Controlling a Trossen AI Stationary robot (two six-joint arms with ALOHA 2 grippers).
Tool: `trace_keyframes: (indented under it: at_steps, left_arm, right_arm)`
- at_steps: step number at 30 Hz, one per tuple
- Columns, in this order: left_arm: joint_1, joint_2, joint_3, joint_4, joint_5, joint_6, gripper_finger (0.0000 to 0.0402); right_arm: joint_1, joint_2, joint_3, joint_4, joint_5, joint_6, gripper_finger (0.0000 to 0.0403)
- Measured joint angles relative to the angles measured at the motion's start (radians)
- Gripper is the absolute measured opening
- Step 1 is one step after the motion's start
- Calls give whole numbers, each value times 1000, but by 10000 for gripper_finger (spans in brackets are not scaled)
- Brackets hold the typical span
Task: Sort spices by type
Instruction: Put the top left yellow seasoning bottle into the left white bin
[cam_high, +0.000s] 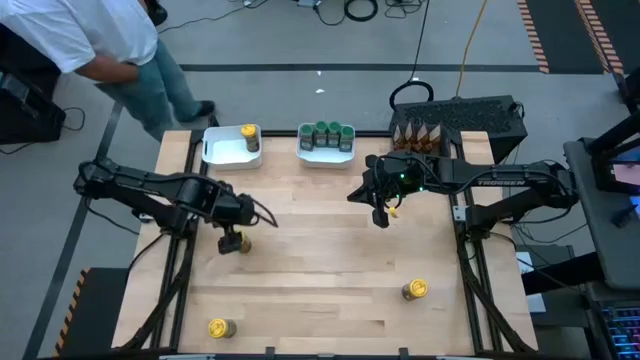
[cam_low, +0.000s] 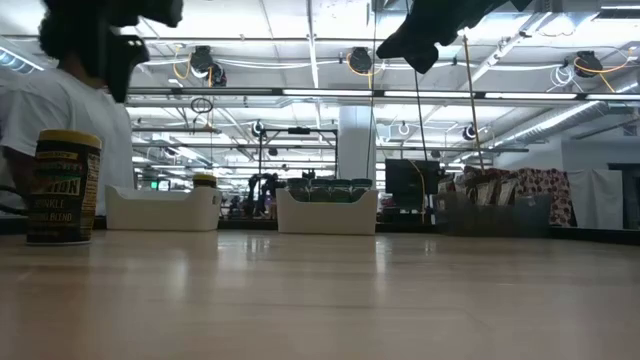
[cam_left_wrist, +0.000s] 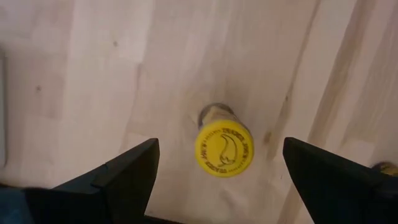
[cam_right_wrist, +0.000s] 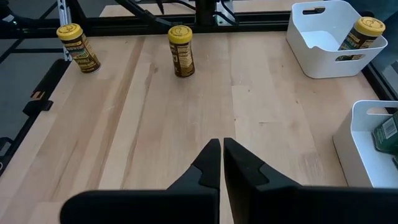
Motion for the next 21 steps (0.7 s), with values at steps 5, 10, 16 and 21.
trace_keyframes:
  at_steps: [5, 10, 16, 21]
  left_arm:
    - [-47, 0, -66, 59, 1, -1, 345]
    - [-73, 0, -123, 88, 9, 20, 345]
    - [-77, 0, -193, 141, 20, 21, 345]
    - [-77, 1, -239, 200, 25, 29, 345]
  right_arm:
    - [0, 0, 0, 0, -1, -3, 0]
    - [0, 0, 0, -1, -1, -11, 0]
    - [0, 0, 0, -1, 0, -11, 0]
    - [0, 0, 0, -1, 0, -11, 0]
